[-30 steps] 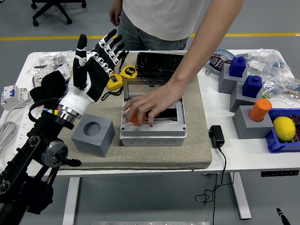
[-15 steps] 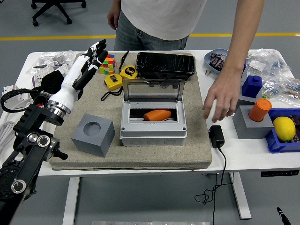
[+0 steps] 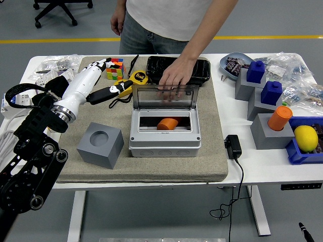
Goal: Fetch the battery,place it into the box,close the lid of the box
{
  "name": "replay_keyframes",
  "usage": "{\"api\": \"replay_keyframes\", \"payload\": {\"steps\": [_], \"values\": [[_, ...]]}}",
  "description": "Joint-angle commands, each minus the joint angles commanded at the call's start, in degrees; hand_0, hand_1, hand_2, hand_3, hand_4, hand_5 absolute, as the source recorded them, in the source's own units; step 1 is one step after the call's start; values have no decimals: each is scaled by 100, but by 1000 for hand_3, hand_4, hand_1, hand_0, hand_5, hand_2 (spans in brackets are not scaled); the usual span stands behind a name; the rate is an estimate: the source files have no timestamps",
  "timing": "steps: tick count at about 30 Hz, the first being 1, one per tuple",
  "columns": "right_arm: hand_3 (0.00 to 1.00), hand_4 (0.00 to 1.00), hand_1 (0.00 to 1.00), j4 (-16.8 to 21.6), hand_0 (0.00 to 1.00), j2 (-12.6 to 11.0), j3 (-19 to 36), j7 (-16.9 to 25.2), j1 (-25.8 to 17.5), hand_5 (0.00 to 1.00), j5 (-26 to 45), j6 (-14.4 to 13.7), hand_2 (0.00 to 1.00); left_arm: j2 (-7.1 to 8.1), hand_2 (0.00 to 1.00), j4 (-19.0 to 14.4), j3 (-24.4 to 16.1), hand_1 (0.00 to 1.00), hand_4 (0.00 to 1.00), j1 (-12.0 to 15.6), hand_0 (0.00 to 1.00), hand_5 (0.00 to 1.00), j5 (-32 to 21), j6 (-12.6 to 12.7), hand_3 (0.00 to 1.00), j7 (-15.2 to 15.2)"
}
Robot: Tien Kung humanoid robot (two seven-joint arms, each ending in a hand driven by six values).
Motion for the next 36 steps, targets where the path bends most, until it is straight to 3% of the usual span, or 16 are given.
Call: {"api": "replay_keyframes", "payload": {"steps": [6, 16, 25, 36], "values": [[777, 998, 765, 0, 852, 3, -5, -7, 4, 998, -7, 2, 750, 53, 985, -74, 395, 998, 998, -106, 998, 998, 225, 46, 679, 75], [776, 998, 764, 0, 852, -14, -11, -22, 10, 998, -29, 0, 750, -66, 981, 26, 826, 998, 998, -374, 998, 998, 232, 68, 693, 180], [776, 998, 764, 0, 852, -13, -37, -13, 8, 998, -24, 5, 750, -143, 980, 276, 994, 998, 998, -486, 998, 998, 456, 251, 695, 50], [776, 998, 764, 0, 851, -17, -56, -15, 15, 998, 1, 3, 750, -173, 976, 497, 1081, 998, 998, -557, 998, 998, 490, 193, 714, 80]]}}
